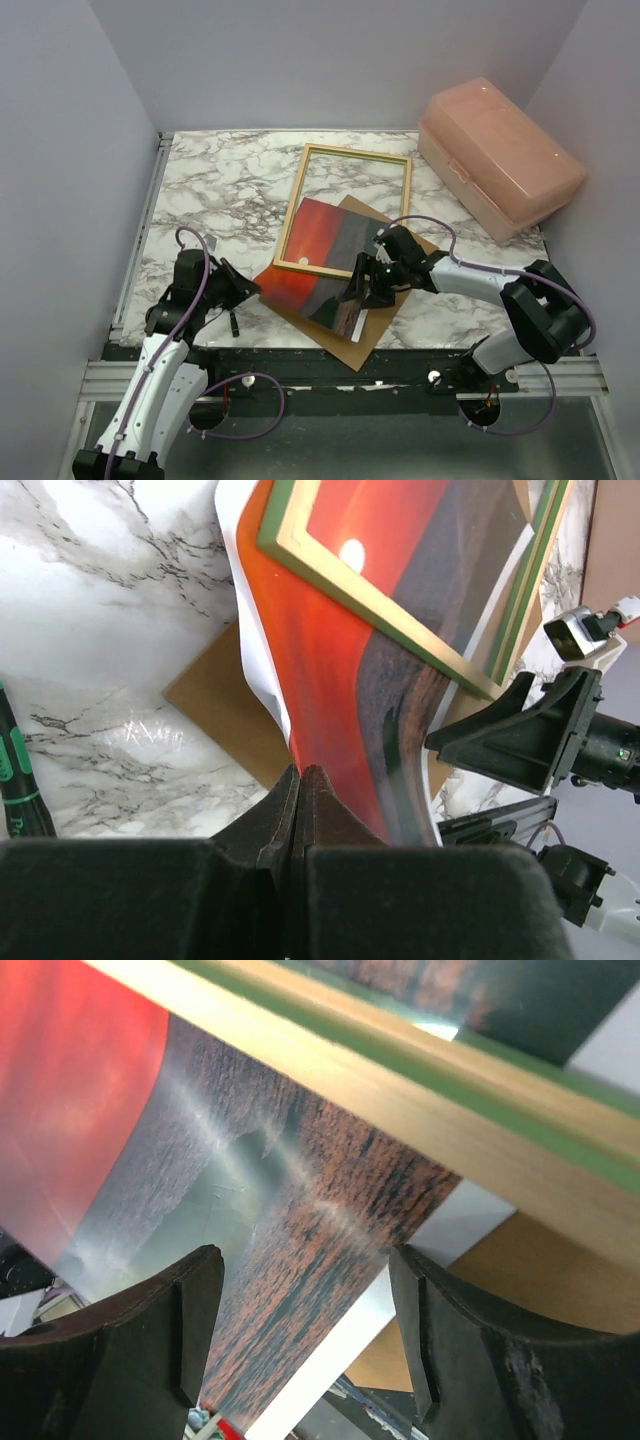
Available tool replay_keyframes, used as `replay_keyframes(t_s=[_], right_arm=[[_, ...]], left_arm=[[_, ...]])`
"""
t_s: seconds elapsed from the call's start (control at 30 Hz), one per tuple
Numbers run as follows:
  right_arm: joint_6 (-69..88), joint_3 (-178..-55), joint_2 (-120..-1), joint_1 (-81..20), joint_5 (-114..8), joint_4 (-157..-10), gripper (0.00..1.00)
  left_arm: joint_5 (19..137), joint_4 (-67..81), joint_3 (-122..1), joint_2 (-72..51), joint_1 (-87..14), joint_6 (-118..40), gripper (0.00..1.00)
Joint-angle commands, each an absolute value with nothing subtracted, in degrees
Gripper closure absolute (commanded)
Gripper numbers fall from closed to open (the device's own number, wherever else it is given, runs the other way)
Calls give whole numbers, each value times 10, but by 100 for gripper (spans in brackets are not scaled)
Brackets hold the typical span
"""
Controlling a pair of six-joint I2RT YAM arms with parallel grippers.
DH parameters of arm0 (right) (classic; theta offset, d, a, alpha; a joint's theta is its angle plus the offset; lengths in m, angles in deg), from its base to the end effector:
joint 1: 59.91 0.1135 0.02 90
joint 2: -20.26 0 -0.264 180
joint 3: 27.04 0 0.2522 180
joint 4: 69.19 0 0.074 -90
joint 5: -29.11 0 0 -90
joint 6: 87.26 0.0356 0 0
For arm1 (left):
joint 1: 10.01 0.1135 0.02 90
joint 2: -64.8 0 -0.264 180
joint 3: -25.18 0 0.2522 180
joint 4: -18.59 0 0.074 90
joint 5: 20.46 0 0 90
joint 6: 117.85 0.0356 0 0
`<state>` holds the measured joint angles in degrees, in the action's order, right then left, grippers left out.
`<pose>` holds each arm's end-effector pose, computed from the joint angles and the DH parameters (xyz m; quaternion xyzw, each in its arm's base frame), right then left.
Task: Put the photo into the frame
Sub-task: Turn over the photo at the center of the board.
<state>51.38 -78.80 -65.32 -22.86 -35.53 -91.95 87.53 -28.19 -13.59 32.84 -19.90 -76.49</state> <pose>0.2044 0.1734 0.1477 0.0316 0.9360 0.3449 0.0627 0.1253 -0.0330 0.2139 -0.2346 0.8663 -0.3278 0.2951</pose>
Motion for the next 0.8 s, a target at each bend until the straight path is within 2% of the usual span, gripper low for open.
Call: replay_keyframes(t_s=[0.0,0.37,0.63,0.77], right_arm=[[505,-803,-638,-228,-403,-977,23],[457,-863,-529,-228,-397,-1050,1],[410,-905,-501,-229,-410,-1097,0],[413,-900,-500,-228,-398,-1093,0]], left_arm=[[853,-353,-208,331,-199,-734,100],[858,-484,-390,334,-198,-717,100],[870,-519,-494,322,-198,-714,100],[856,-560,-587,298,-198,-687,100]])
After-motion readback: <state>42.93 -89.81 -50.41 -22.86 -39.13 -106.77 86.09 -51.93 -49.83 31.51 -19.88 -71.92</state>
